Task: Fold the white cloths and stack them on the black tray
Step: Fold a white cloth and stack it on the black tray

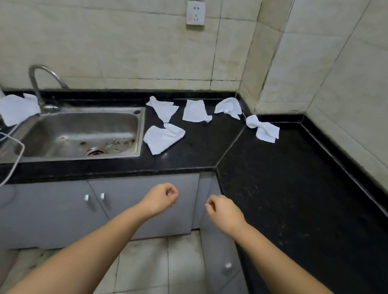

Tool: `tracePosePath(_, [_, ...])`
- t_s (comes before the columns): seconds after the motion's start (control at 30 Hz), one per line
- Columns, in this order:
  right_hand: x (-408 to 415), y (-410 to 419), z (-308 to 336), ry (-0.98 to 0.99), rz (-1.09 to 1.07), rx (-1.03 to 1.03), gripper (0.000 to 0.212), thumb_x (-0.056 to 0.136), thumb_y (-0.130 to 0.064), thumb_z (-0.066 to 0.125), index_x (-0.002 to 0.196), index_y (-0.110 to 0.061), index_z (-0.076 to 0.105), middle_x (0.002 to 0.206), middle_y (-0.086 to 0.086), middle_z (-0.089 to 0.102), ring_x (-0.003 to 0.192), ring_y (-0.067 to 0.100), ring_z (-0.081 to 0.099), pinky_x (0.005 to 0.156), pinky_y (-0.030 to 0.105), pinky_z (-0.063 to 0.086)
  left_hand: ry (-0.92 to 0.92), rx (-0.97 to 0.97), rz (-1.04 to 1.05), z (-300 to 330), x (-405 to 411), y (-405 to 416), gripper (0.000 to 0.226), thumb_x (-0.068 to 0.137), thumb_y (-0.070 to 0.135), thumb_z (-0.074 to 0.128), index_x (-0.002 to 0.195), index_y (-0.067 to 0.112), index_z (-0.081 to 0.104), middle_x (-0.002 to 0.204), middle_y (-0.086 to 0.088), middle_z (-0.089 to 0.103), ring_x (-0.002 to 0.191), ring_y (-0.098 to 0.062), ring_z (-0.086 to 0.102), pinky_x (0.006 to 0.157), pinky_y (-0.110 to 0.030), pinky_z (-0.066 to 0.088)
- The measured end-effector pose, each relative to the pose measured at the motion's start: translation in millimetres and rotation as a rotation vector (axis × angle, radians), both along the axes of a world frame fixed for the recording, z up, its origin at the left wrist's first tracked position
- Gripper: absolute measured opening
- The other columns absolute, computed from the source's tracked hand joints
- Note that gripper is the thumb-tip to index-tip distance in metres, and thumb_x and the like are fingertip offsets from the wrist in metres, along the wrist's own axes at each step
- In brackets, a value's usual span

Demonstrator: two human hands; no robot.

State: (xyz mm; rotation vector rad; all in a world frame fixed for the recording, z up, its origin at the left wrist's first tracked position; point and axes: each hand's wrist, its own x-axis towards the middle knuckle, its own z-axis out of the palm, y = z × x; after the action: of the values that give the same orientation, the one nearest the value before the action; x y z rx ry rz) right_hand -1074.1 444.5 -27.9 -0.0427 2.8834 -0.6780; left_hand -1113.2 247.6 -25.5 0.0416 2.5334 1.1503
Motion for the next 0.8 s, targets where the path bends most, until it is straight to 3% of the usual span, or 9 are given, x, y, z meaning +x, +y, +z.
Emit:
tracePosePath(0.2, [-101.8, -41.8, -28.2, -0.047, 0.086, 0.024, 0.025, 0.098, -0.025, 0.04, 0.109, -0.011, 0.058, 0.114, 0.01, 0.056, 0.104, 0.029, 0.056, 0.085, 0.036, 0.044, 0.097, -0.172, 0.062, -25.7, -101.4, -28.9, 0.015, 0.09, 0.008, 0.047, 0.095, 0.013, 0.06, 0.077, -0.003, 0.058, 0.079, -0.023, 0.057, 0.07, -0.028, 0.043])
tracePosePath(0.3, [-156.6, -62.5, -44.4, -0.042, 0.133, 0.021, 0.024, 0.098, -0.023, 0.041, 0.109, -0.01, 0.058, 0.115, 0.012, 0.056, 0.102, 0.031, 0.056, 0.082, 0.037, 0.045, 0.119, -0.273, 0.043, -38.8, -160.6, -45.2, 0.022, 0.088, 0.012, 0.05, 0.108, 0.012, 0.06, 0.098, -0.008, 0.063, 0.091, -0.026, 0.06, 0.081, -0.036, 0.05])
tracePosePath(0.43, [-227.5, -94.3, -55.7, -0.047, 0.147, 0.002, 0.024, 0.097, -0.022, 0.042, 0.11, -0.012, 0.059, 0.115, 0.01, 0.055, 0.103, 0.029, 0.056, 0.083, 0.037, 0.046, 0.226, -0.508, -0.102, -58.7, -222.2, -70.6, 0.033, 0.09, 0.02, 0.052, 0.122, 0.015, 0.052, 0.119, -0.007, 0.052, 0.11, -0.027, 0.051, 0.09, -0.038, 0.046])
tracePosePath(0.57, [-277.6, -130.4, -63.3, -0.038, 0.198, 0.002, 0.027, 0.096, -0.021, 0.043, 0.119, -0.013, 0.056, 0.12, 0.009, 0.052, 0.11, 0.028, 0.051, 0.087, 0.04, 0.045, 0.28, -0.631, -0.348, -79.7, -257.2, -92.3, 0.031, 0.084, 0.026, 0.059, 0.112, 0.012, 0.057, 0.112, -0.009, 0.054, 0.104, -0.03, 0.052, 0.081, -0.038, 0.044])
tracePosePath(0.63, [-289.7, -143.1, -71.3, -0.046, 0.223, 0.016, 0.03, 0.095, -0.021, 0.044, 0.122, -0.013, 0.052, 0.123, 0.009, 0.05, 0.114, 0.028, 0.048, 0.088, 0.041, 0.044, 0.304, -0.651, -0.416, -87.6, -266.4, -99.1, 0.023, 0.077, 0.027, 0.061, 0.097, 0.014, 0.061, 0.096, -0.006, 0.058, 0.089, -0.028, 0.059, 0.069, -0.037, 0.047])
tracePosePath(0.7, [-296.6, -151.3, -80.4, -0.055, 0.253, 0.068, 0.032, 0.093, -0.024, 0.047, 0.123, -0.013, 0.05, 0.125, 0.008, 0.048, 0.117, 0.028, 0.045, 0.089, 0.042, 0.042, 0.268, -0.63, -0.41, -93.3, -273.0, -103.8, 0.019, 0.07, 0.03, 0.05, 0.079, 0.019, 0.062, 0.079, 0.0, 0.059, 0.069, -0.022, 0.062, 0.053, -0.031, 0.048])
tracePosePath(0.73, [-299.5, -153.8, -83.7, -0.054, 0.263, 0.092, 0.032, 0.093, -0.025, 0.048, 0.123, -0.013, 0.05, 0.125, 0.008, 0.048, 0.117, 0.029, 0.044, 0.089, 0.041, 0.041, 0.314, -0.605, -0.401, -99.7, -277.0, -105.9, 0.023, 0.069, 0.032, 0.044, 0.076, 0.02, 0.062, 0.075, 0.001, 0.059, 0.066, -0.02, 0.061, 0.051, -0.03, 0.048])
tracePosePath(0.8, [-305.2, -154.7, -86.4, -0.032, 0.261, 0.098, 0.03, 0.093, -0.026, 0.049, 0.12, -0.014, 0.053, 0.123, 0.008, 0.049, 0.116, 0.028, 0.045, 0.088, 0.04, 0.04, 0.308, -0.488, -0.392, -97.2, -285.3, -104.1, 0.023, 0.074, 0.029, 0.044, 0.078, 0.016, 0.063, 0.081, -0.002, 0.061, 0.075, -0.023, 0.06, 0.06, -0.034, 0.05])
